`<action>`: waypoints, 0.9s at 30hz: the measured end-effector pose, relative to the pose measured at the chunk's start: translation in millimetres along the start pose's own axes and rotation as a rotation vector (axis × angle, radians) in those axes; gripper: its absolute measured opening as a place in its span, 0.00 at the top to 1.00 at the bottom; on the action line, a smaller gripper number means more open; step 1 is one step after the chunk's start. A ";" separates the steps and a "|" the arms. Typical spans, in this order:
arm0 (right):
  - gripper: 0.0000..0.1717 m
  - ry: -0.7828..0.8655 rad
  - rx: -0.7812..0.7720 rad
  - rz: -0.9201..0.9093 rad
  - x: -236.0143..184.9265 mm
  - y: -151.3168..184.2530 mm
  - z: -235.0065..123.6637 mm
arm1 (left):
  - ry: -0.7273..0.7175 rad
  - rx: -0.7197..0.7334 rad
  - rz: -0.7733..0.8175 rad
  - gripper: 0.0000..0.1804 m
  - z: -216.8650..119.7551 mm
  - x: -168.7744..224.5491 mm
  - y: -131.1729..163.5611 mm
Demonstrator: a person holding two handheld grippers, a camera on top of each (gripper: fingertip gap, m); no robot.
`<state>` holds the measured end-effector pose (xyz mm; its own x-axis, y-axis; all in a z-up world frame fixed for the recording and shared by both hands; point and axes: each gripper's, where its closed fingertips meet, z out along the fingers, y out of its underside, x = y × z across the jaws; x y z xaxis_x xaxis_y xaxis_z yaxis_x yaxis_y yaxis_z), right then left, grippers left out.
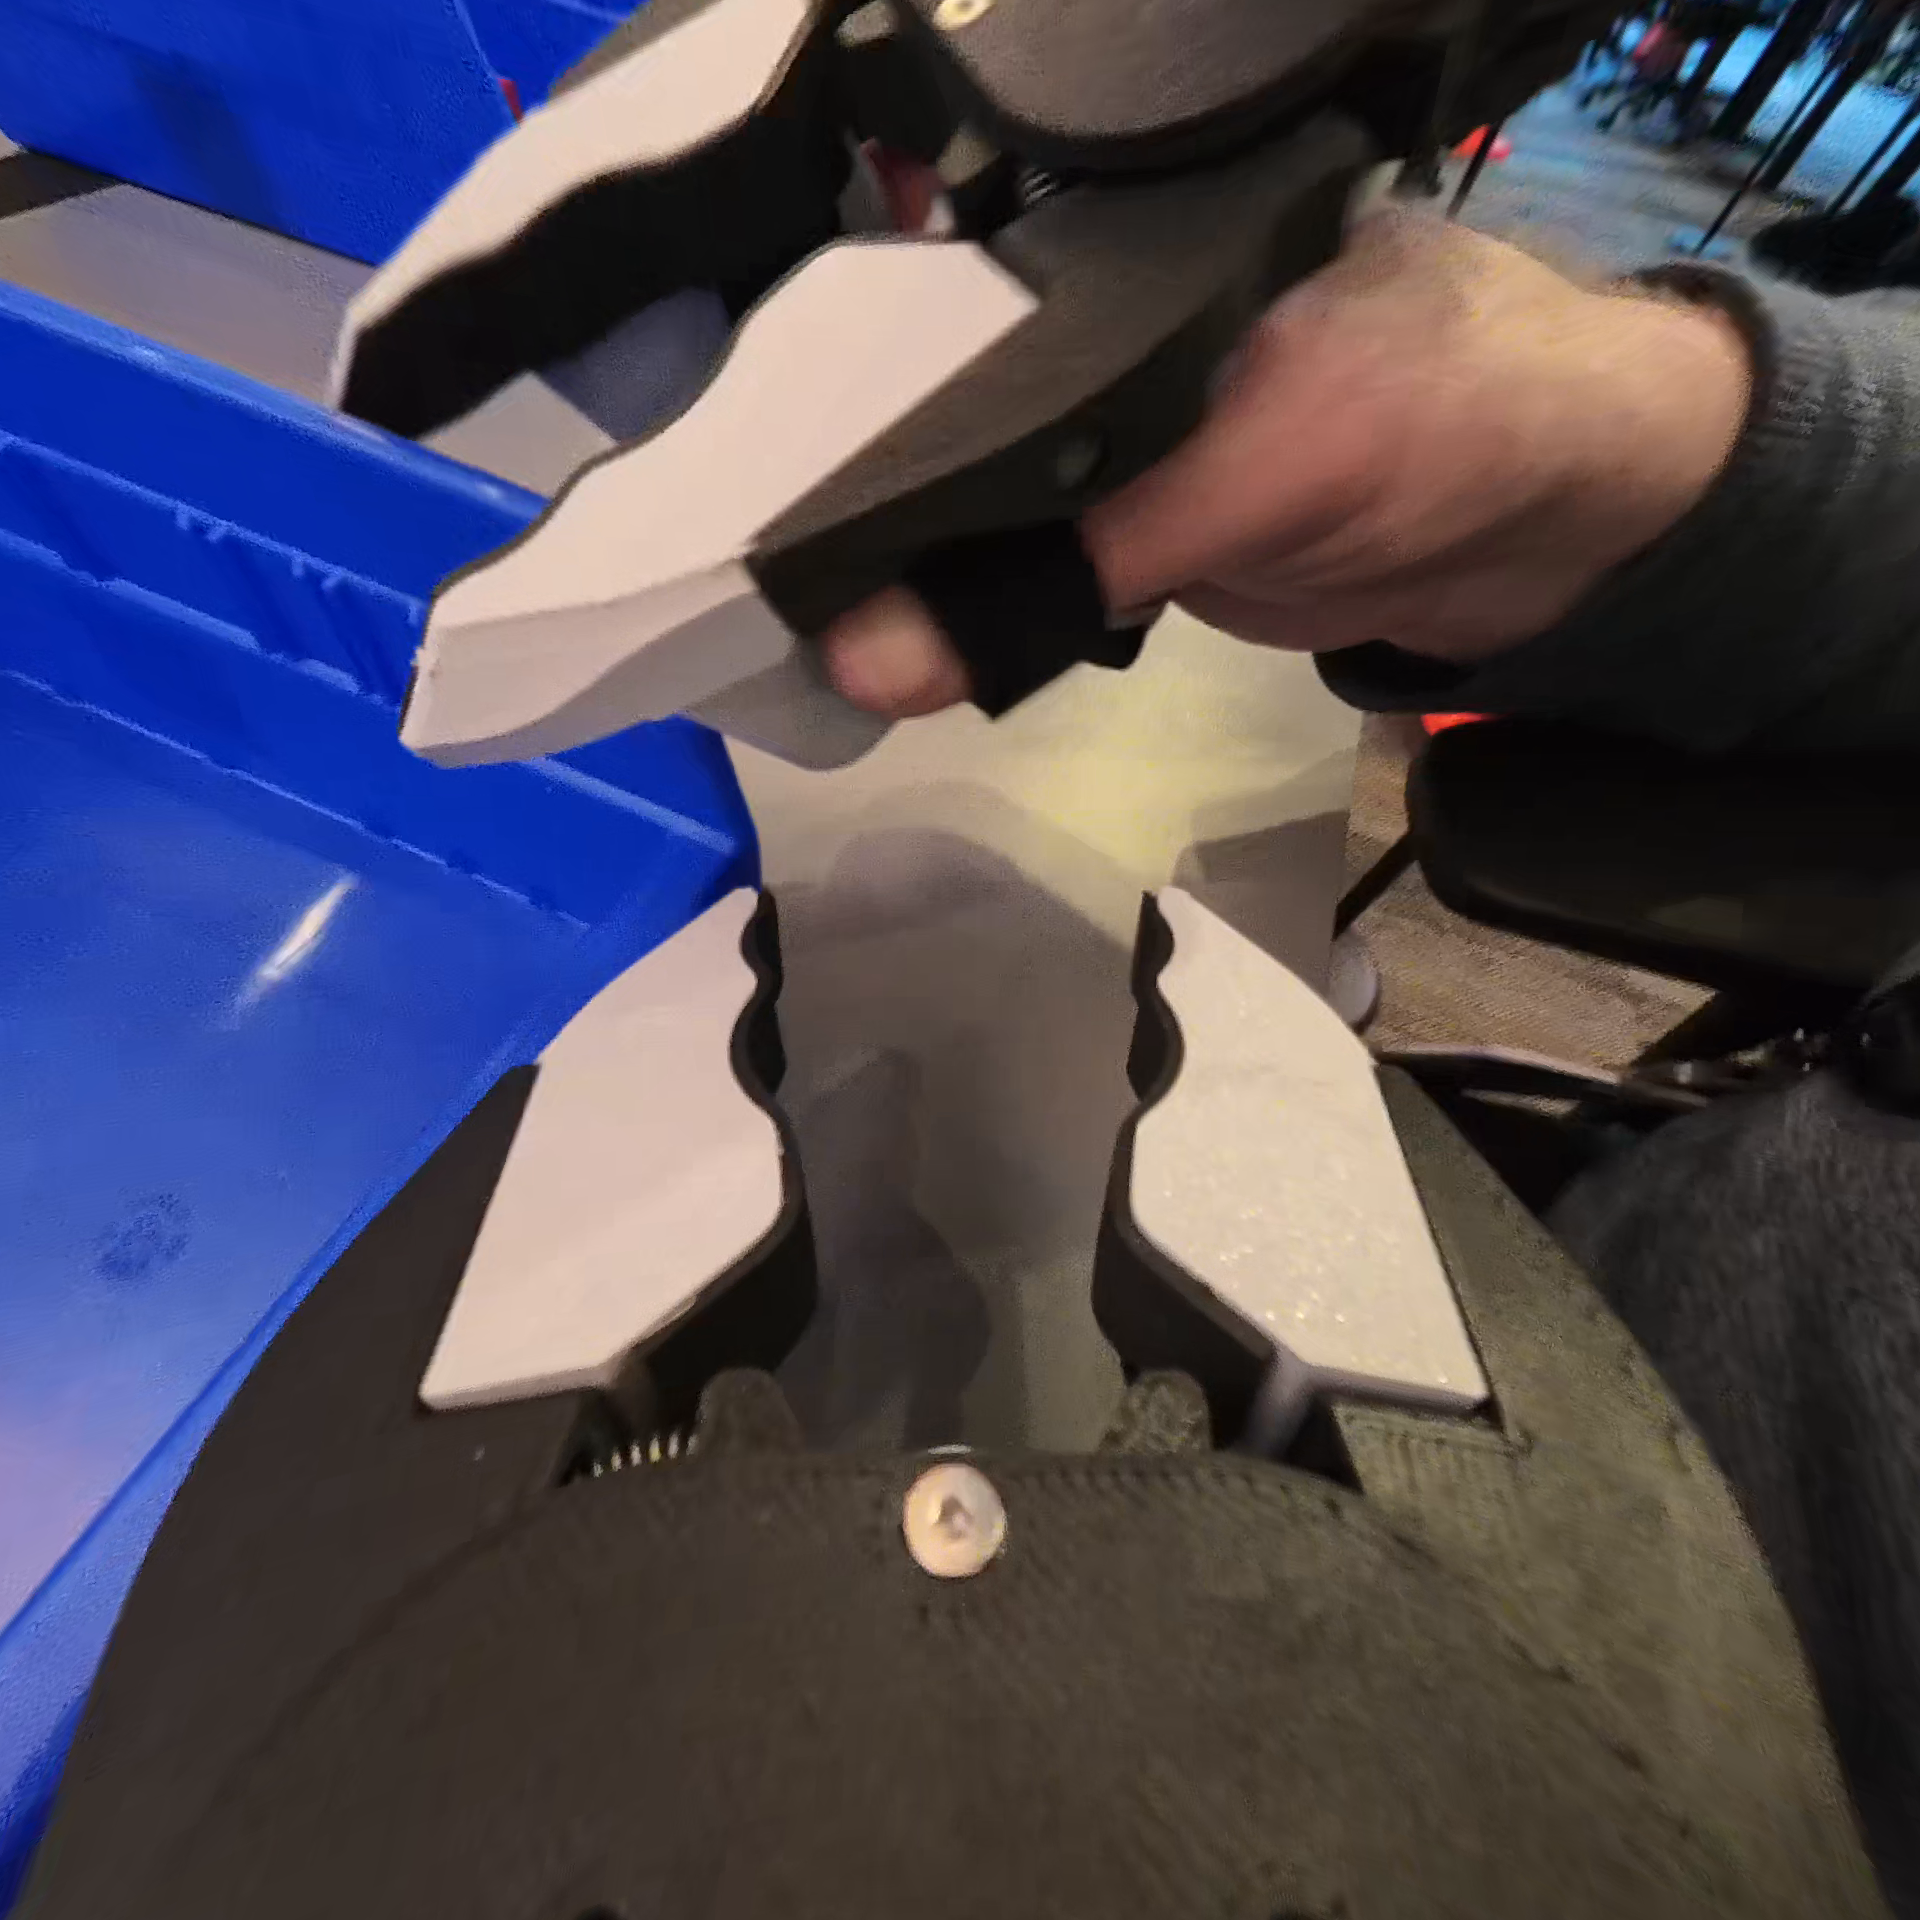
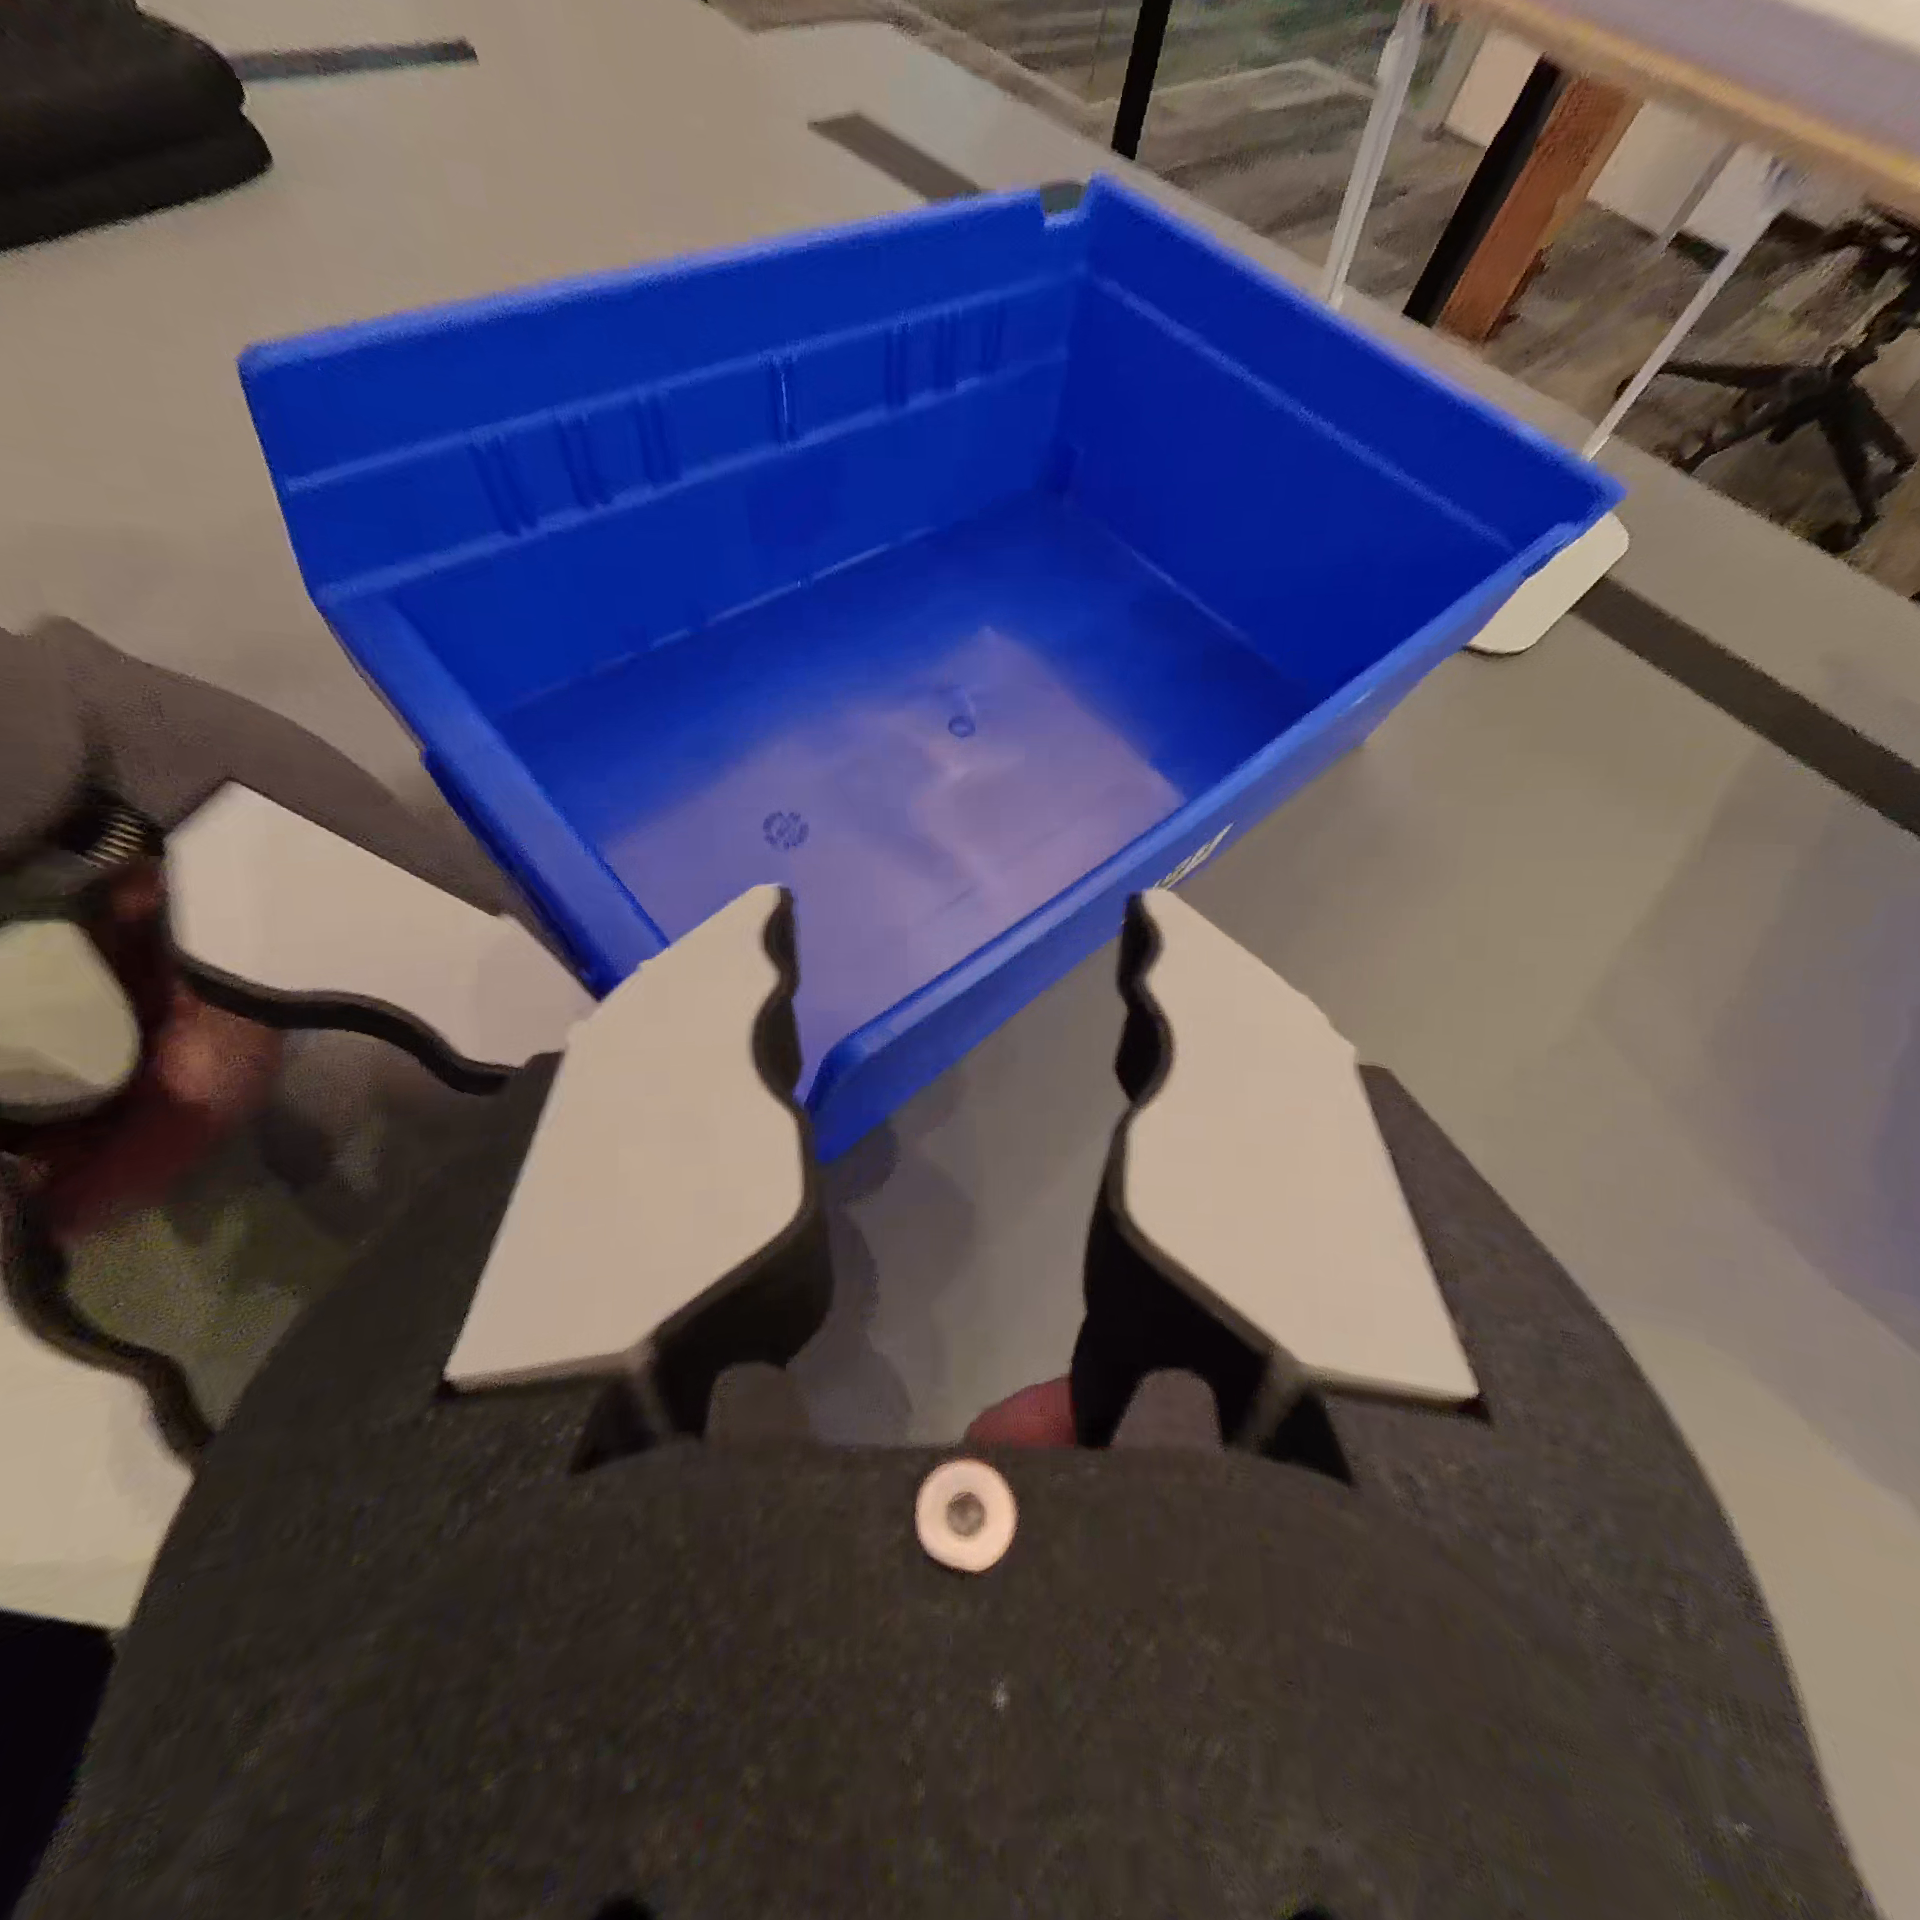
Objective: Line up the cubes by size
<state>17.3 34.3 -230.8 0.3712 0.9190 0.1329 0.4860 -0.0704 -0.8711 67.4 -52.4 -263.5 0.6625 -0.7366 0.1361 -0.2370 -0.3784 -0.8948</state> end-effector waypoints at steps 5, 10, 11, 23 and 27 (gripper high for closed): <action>0.80 0.099 -0.005 -0.085 16.9 4.1 7.8 | -0.030 0.011 0.048 0.69 -30.0 4.0 3.7; 0.92 0.168 -0.023 -0.127 45.1 9.4 4.9 | -0.024 0.063 0.079 0.74 -56.7 8.1 -6.3; 0.94 0.179 -0.026 -0.137 50.2 11.0 3.3 | 0.001 0.070 0.098 0.80 -60.7 13.3 -8.4; 0.95 0.149 -0.014 -0.152 81.6 35.8 -34.4 | 0.158 0.138 0.203 0.81 -95.8 36.7 -26.9; 0.95 0.129 -0.018 -0.125 98.0 51.4 -58.3 | 0.027 0.113 0.157 0.80 -102.9 -9.0 -24.6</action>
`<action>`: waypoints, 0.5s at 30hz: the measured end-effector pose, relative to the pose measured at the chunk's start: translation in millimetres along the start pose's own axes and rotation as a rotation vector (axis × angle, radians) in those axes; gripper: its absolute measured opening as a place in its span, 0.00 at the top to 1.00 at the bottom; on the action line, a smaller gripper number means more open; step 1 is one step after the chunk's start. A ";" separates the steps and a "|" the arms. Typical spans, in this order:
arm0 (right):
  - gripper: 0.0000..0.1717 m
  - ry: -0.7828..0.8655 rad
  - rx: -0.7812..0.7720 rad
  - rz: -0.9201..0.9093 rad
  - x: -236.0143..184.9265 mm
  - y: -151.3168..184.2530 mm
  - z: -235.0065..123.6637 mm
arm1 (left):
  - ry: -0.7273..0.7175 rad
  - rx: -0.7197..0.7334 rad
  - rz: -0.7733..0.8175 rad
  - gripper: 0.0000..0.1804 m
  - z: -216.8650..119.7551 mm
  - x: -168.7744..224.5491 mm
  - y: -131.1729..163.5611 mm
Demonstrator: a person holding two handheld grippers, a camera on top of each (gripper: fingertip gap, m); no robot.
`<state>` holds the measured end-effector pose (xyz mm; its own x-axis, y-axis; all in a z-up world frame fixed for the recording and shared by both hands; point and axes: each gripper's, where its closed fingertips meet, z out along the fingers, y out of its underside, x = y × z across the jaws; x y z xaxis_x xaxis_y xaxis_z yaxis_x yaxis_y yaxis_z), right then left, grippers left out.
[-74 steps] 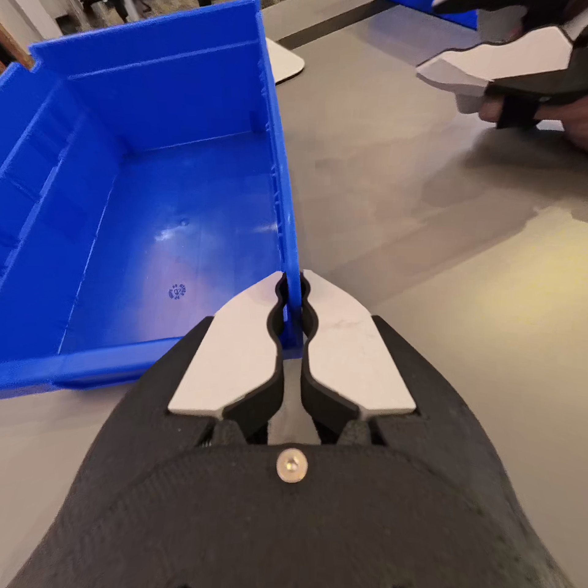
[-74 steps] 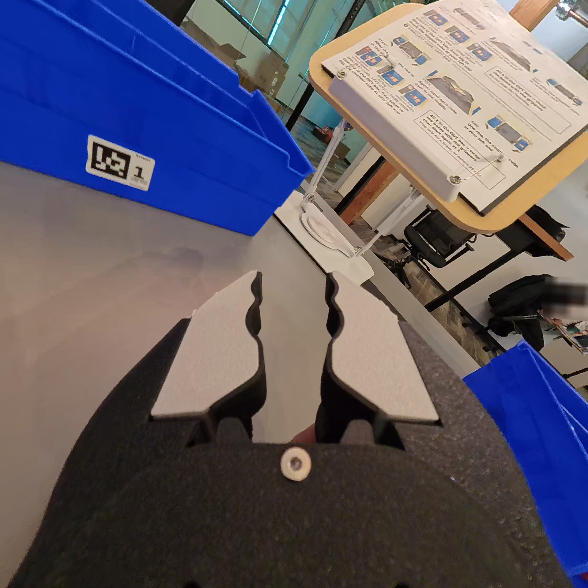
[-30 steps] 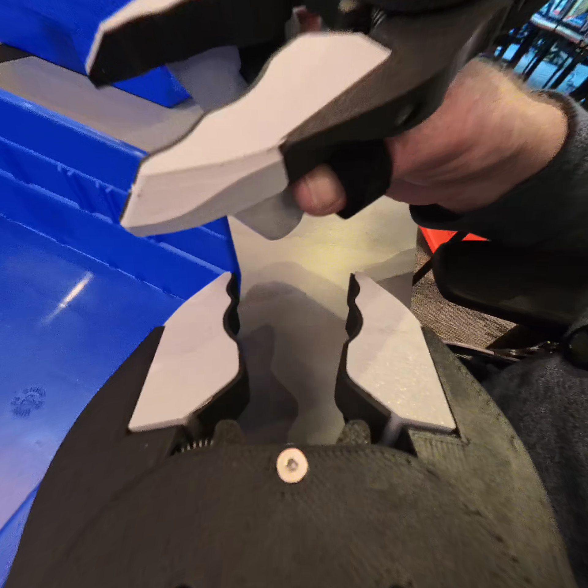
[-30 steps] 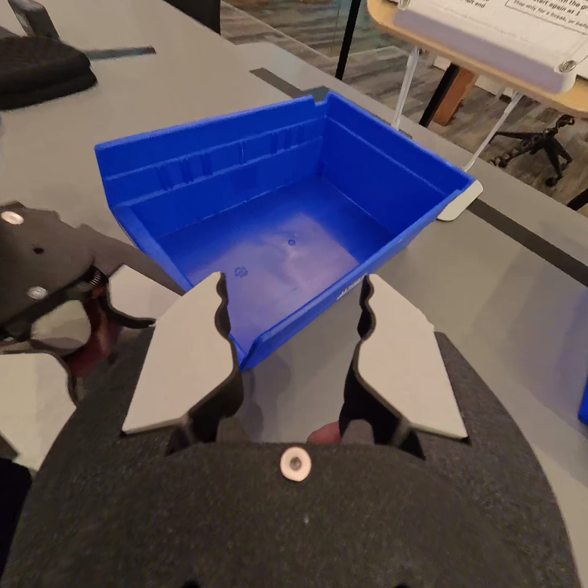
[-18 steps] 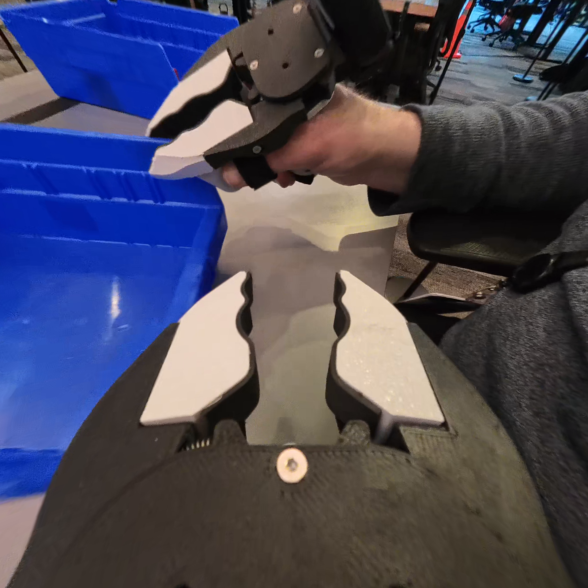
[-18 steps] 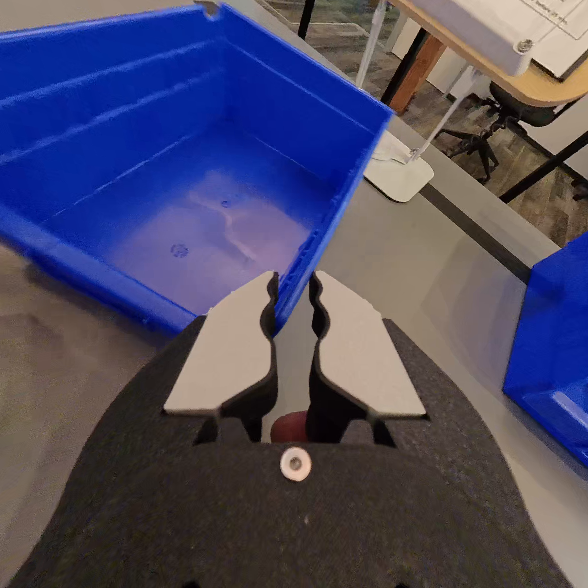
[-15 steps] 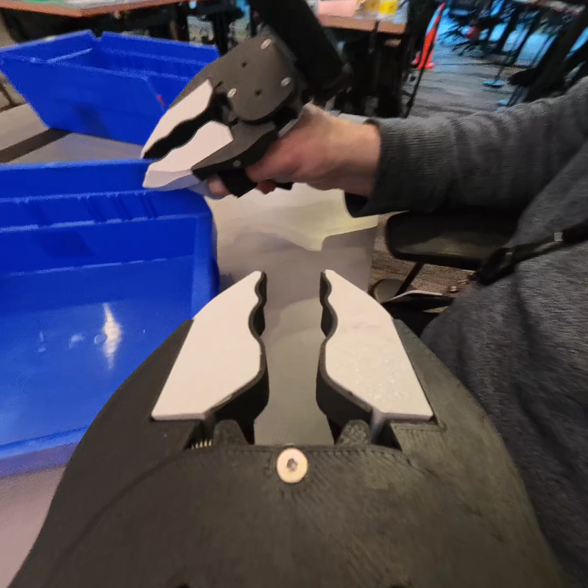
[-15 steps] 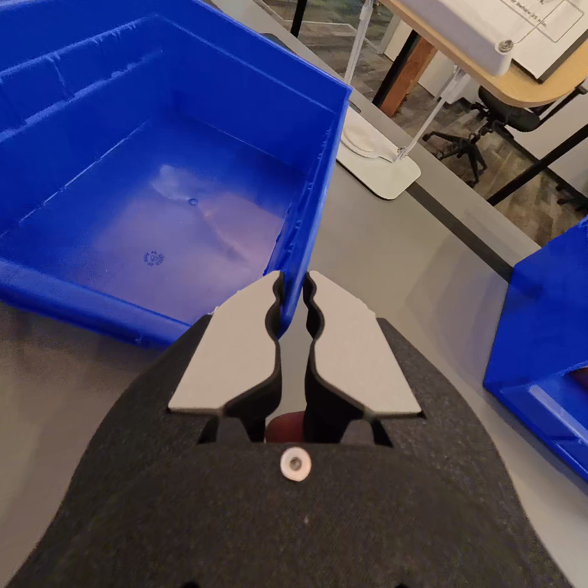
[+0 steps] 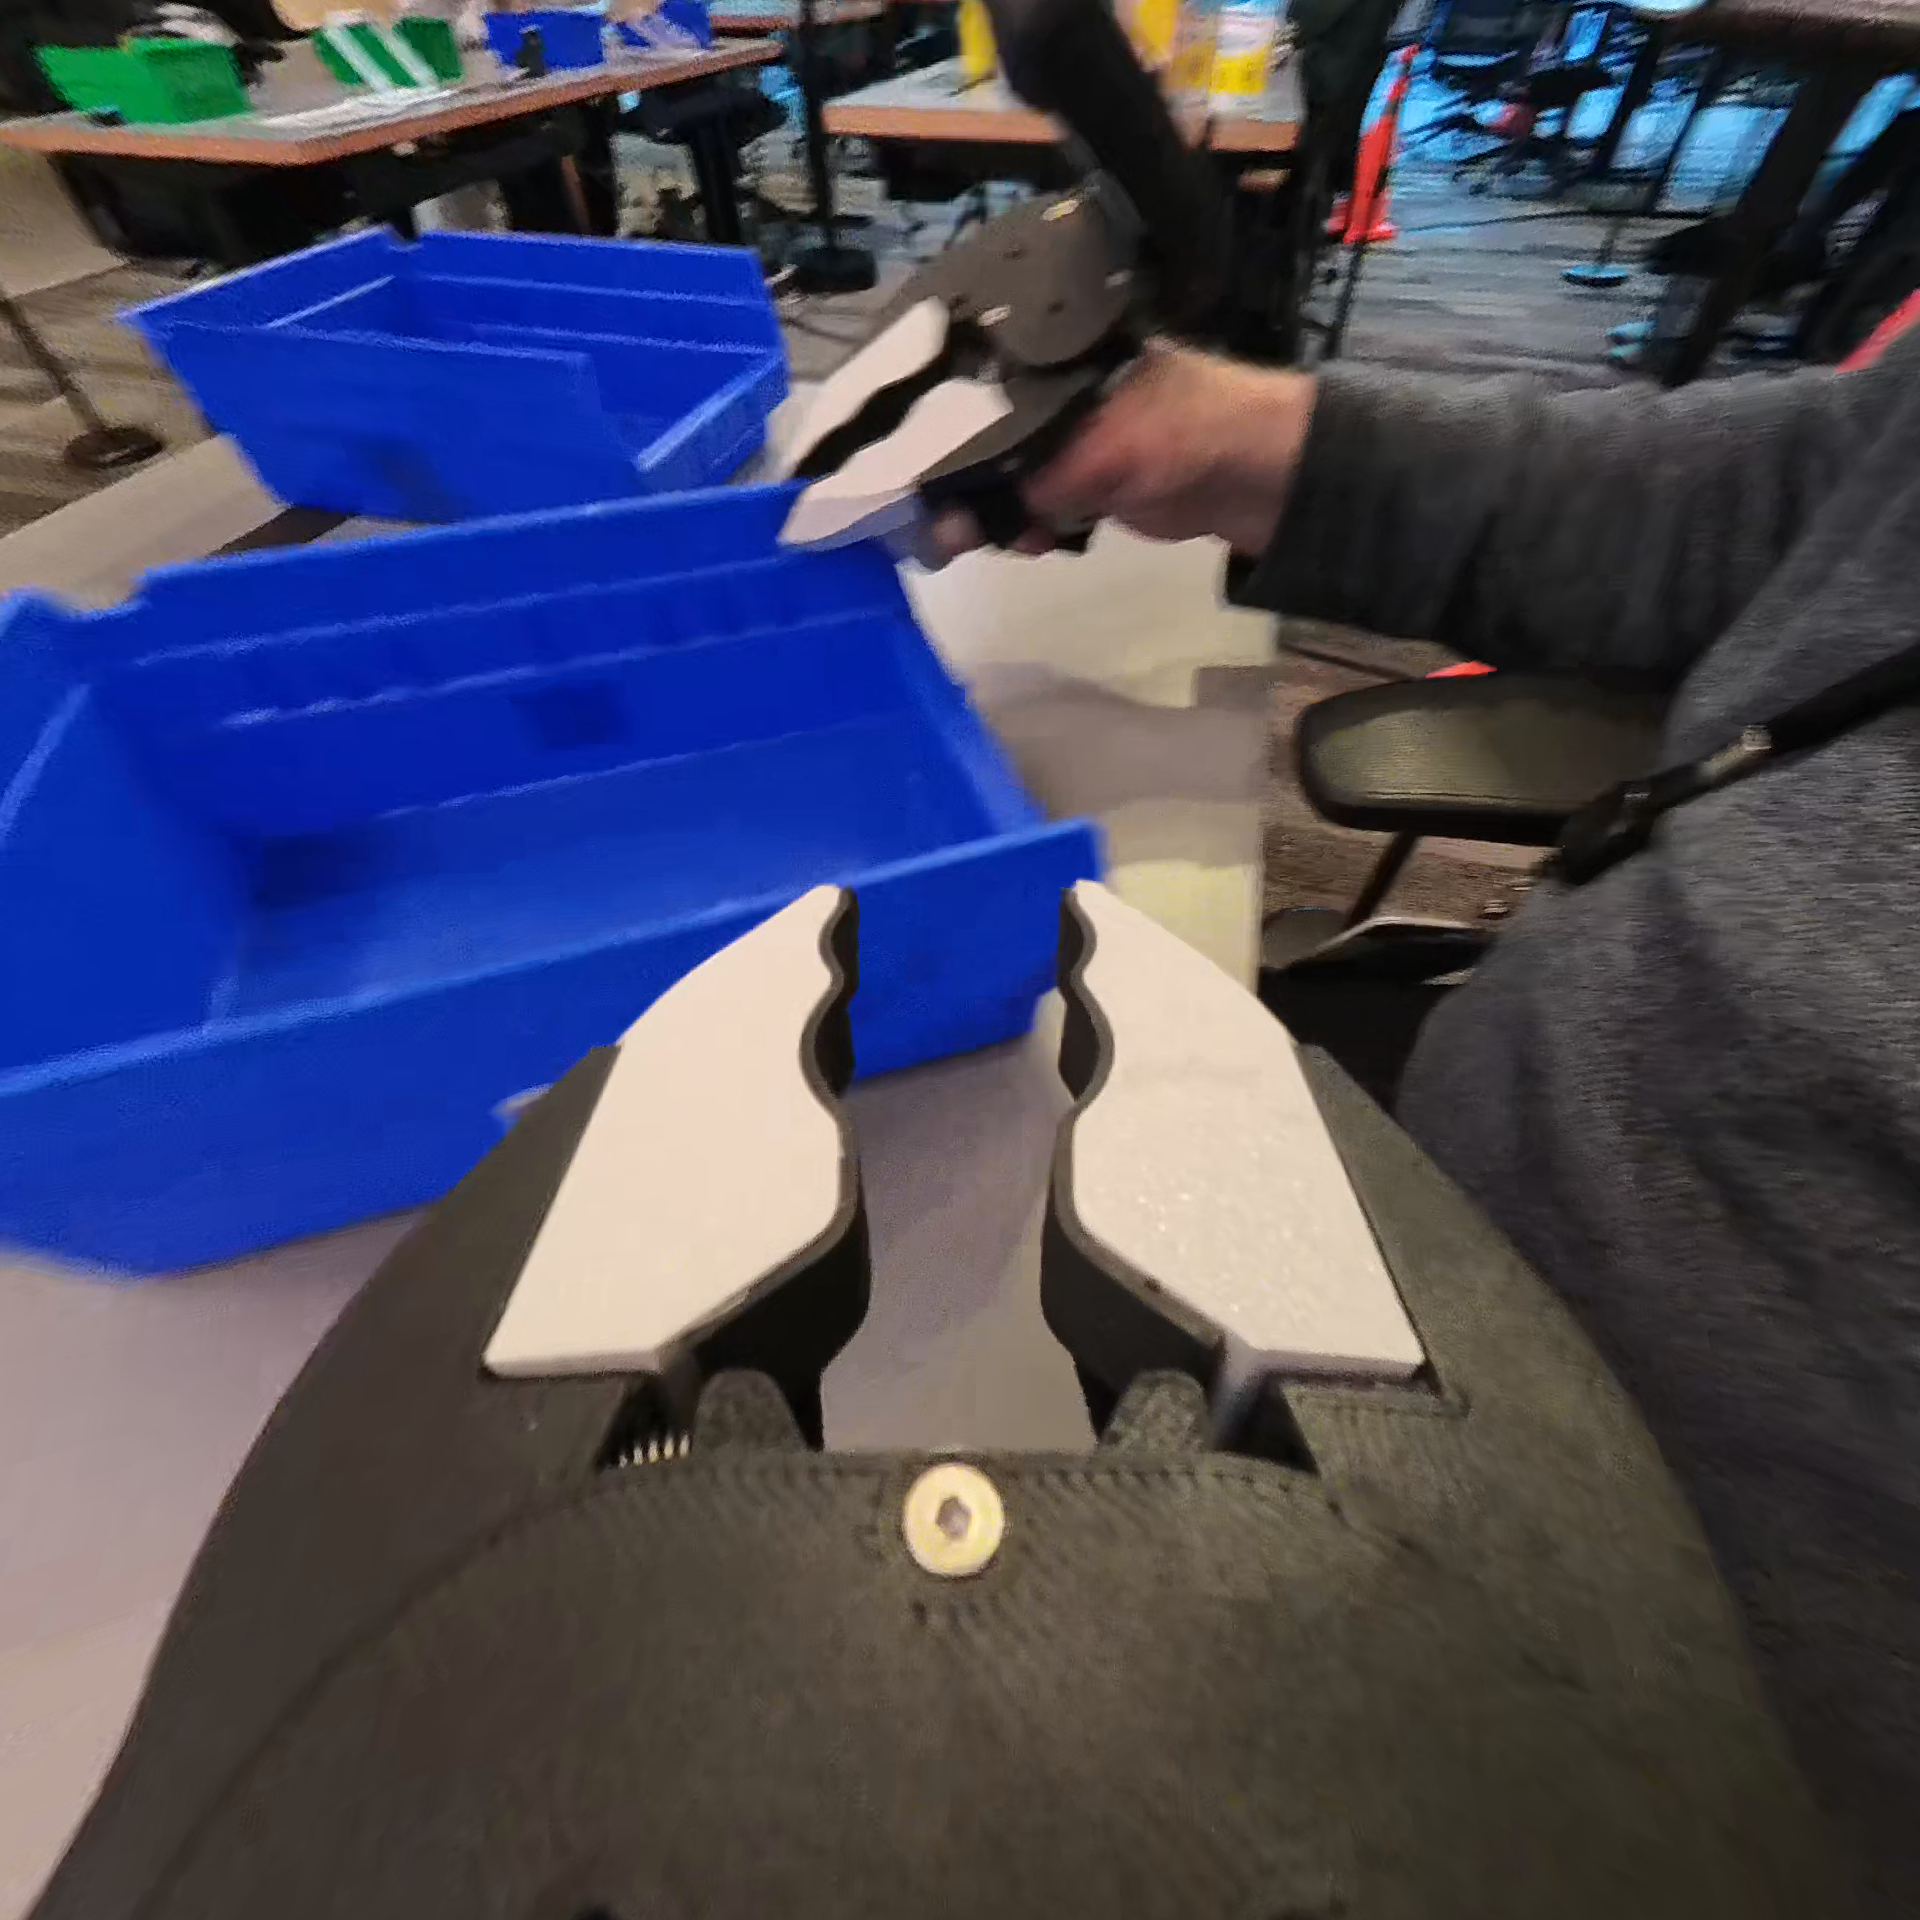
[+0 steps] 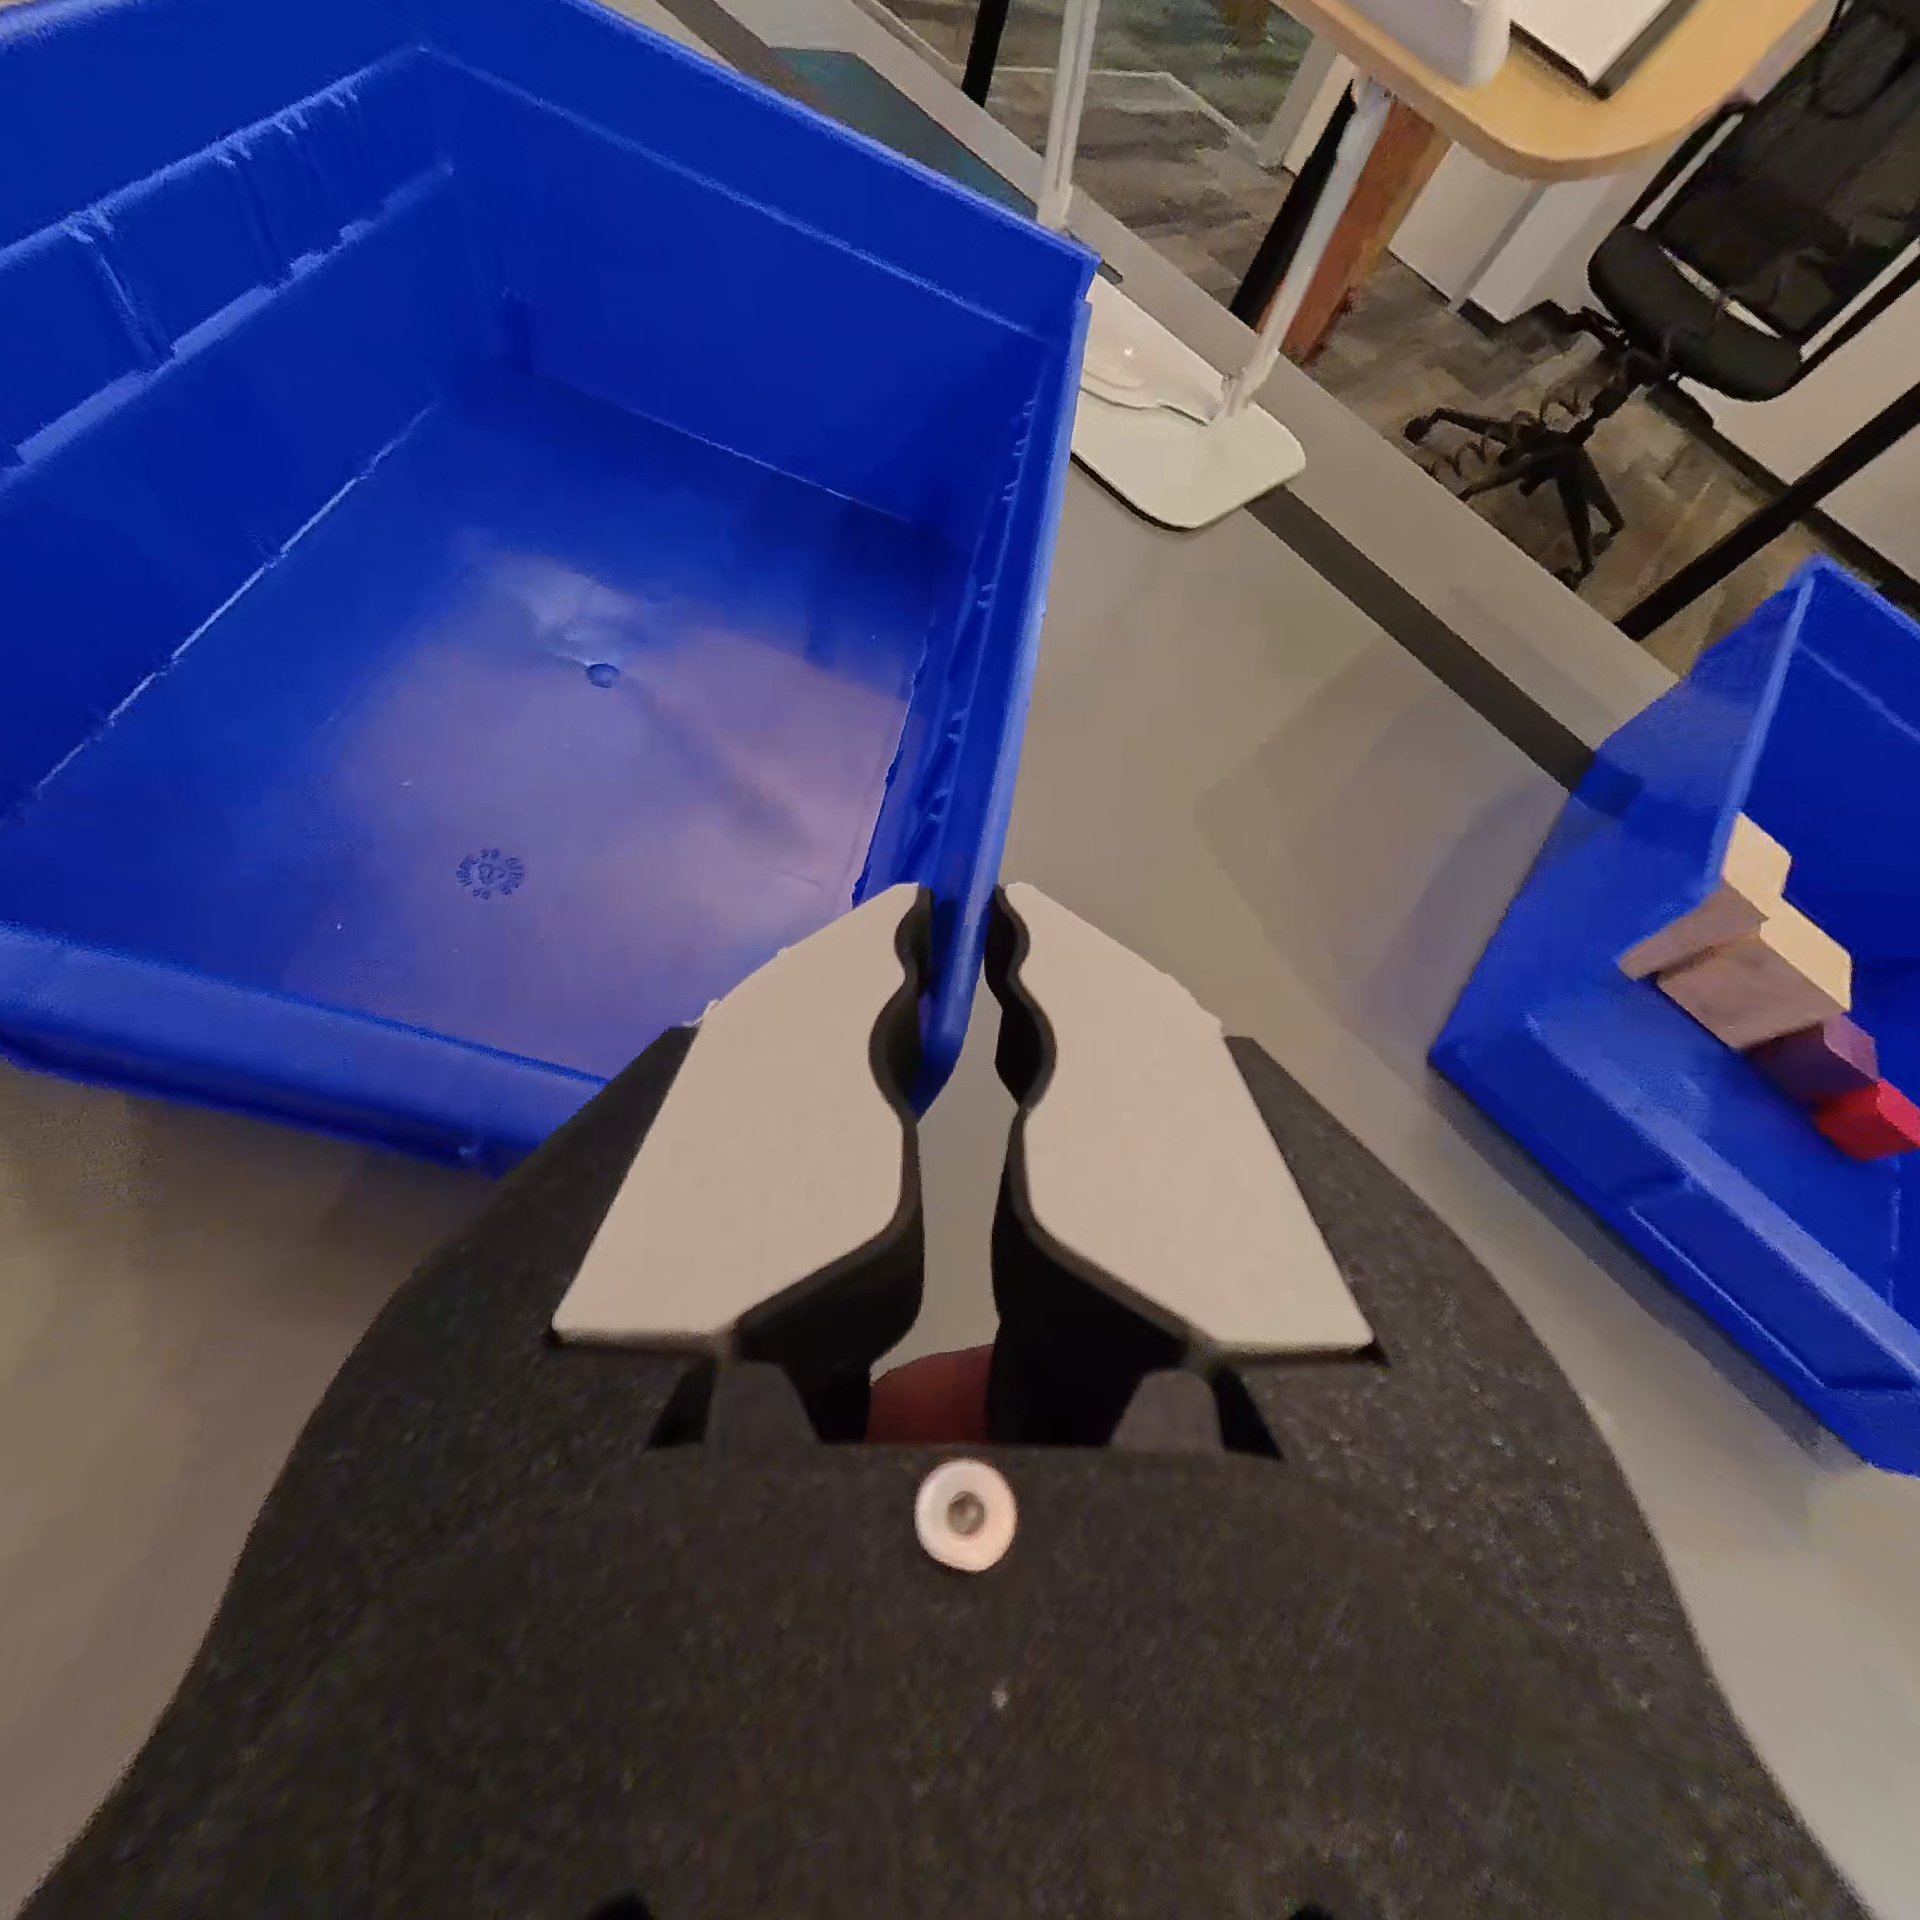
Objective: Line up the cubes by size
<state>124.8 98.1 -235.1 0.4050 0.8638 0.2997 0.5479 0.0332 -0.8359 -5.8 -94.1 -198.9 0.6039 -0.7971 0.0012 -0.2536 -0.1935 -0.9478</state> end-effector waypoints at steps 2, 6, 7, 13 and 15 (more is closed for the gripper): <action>0.95 0.006 -0.007 0.019 11.1 9.3 -10.5 | -0.082 -0.039 -0.021 0.79 -2.0 -26.5 10.0; 0.95 -0.003 -0.030 0.017 32.0 28.3 -31.3 | -0.163 -0.080 -0.064 0.79 -4.3 -61.3 25.0; 0.95 -0.007 -0.032 0.013 36.9 33.0 -36.5 | -0.176 -0.087 -0.070 0.79 -4.5 -66.8 28.3; 0.84 -0.014 -0.025 0.051 61.9 51.1 -59.0 | -0.251 -0.180 -0.067 0.79 -6.9 -85.3 54.2; 0.76 -0.017 -0.035 0.050 67.7 48.3 -60.9 | -0.284 -0.231 -0.041 0.79 -9.0 -91.3 64.3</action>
